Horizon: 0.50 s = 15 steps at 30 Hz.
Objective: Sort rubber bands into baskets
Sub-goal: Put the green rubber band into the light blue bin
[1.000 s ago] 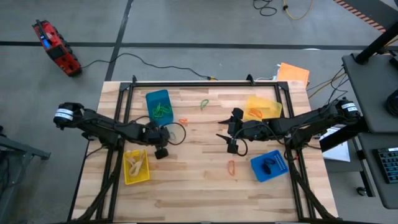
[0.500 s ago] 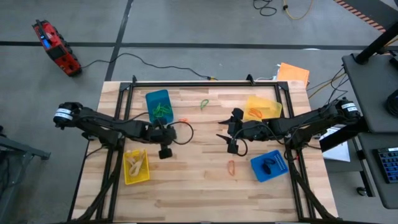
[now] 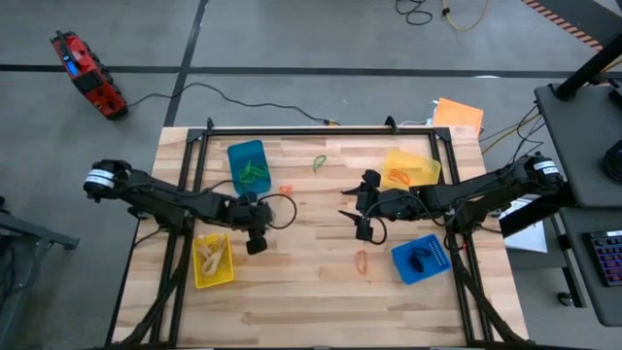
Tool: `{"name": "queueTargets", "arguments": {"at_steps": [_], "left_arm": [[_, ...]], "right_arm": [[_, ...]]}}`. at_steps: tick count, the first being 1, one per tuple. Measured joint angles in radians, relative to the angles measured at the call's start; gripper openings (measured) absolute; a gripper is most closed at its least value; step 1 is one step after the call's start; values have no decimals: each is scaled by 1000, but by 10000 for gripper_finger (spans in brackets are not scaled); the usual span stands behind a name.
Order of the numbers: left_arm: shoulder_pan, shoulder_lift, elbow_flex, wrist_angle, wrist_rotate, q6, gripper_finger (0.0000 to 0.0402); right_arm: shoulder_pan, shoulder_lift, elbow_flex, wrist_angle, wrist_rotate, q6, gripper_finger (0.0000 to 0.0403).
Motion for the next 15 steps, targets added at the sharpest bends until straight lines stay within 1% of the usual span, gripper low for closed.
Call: {"name": "queueTargets", "arguments": {"at_steps": [3,6,11,15], "left_arm": [[0,0,-36,76,0,5,121],[0,0,-65,117,0,11,133],[0,0,-101,128,-2,-6,132],[0,0,-143,197,-3,-15,127]], "right_arm": [[0,0,0,0,0,7,237],[0,0,0,0,0,9,237],[0,0,0,0,0,19,237],[0,0,0,1,0,19,237]]}}
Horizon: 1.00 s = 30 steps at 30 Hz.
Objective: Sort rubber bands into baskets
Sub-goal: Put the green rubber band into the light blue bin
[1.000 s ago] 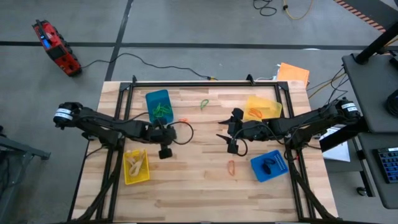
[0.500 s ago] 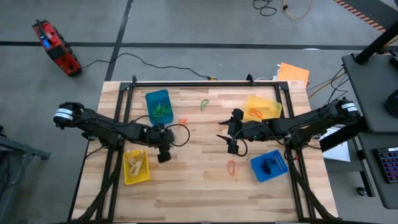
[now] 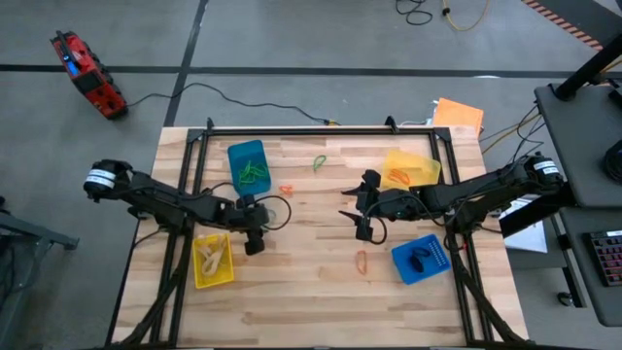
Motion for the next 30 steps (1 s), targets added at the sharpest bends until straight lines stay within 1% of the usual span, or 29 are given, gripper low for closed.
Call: {"name": "queueTargets", "arguments": {"at_steps": [6,10,19,22,25,28,30], "left_arm": [[1,0,-8,8,-2,-3,115],[1,0,-13,32,-27,-3,107],[1,1,-16,41,-29,0,92],[1,25,-16,70,-29,0,89],[0,80,-12,103,-28,0,87],[-1,117,13,90,-24,1,83],[-1,128,25,85,-22,16,73]], "right_arm": [[0,0,0,1,0,0,237],[0,0,0,2,0,6,237],[0,0,0,1,0,13,237],[0,0,0,1,0,14,237],[0,0,0,0,0,14,237],[0,0,0,0,0,14,237],[0,0,0,0,0,14,237]]}}
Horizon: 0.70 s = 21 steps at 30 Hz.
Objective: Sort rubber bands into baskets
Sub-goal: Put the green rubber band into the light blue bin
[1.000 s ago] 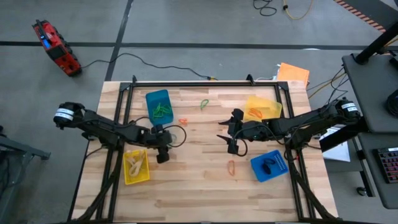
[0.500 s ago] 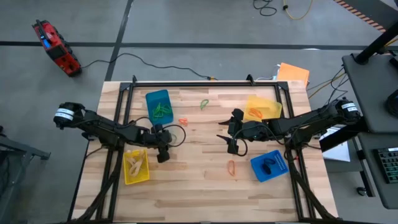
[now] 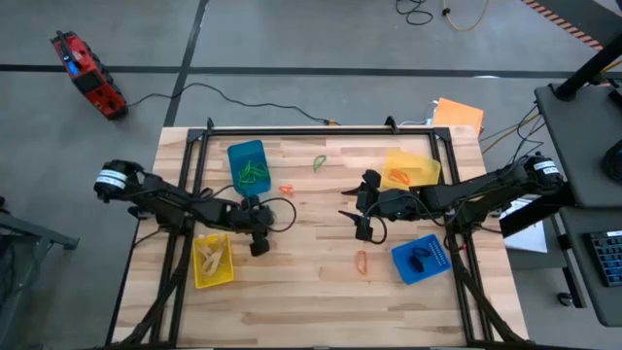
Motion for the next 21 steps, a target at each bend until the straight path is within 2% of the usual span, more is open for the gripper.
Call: {"name": "queueTargets", "arguments": {"at_steps": [5,10,15,18,21], "left_arm": [[0,-19,6,-3,14,38,8],[-2,-53,11,-19,12,39,1],[-2,-128,79,-104,7,113,0],[1,-192,142,-251,-64,154,0],[18,-255,215,-464,-210,161,0]], "right_arm": [[0,0,0,-1,0,0,237],[0,0,0,-3,0,0,237],[0,0,0,-4,0,0,237],[0,0,0,-5,0,0,237],[0,0,0,-5,0,0,237]]}}
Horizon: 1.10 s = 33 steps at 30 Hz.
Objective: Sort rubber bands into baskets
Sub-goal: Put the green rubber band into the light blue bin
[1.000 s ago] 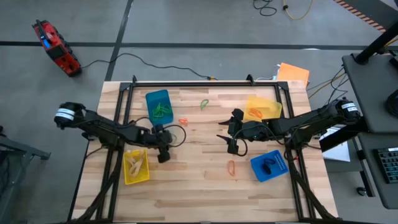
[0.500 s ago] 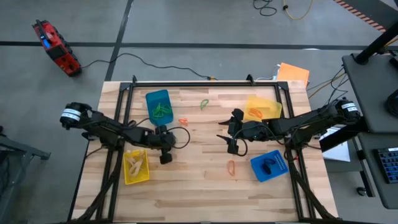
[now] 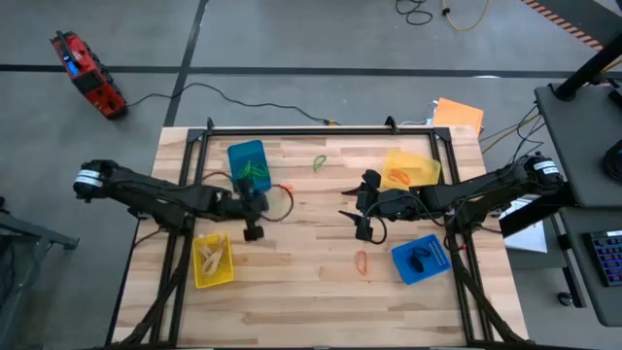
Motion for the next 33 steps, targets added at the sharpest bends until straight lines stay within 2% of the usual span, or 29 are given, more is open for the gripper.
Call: {"name": "queueTargets", "arguments": {"at_steps": [4,8,11,17,21,25,33], "left_arm": [[52,-75,73,-197,-147,9,0],[170,-144,97,-258,-154,47,0],[309,-181,101,-248,-67,67,0],[594,-201,62,-133,230,156,0],[729,-174,58,-127,345,163,0],[782,-134,58,-122,417,172,0],[783,-44,57,-93,399,130,13]], "right_arm": [[0,0,0,5,0,-4,237],[0,0,0,6,0,-5,237],[0,0,0,6,0,-6,237],[0,0,0,6,0,-6,237],[0,0,0,6,0,0,237],[0,0,0,6,0,2,237],[0,0,0,6,0,3,237]]}}
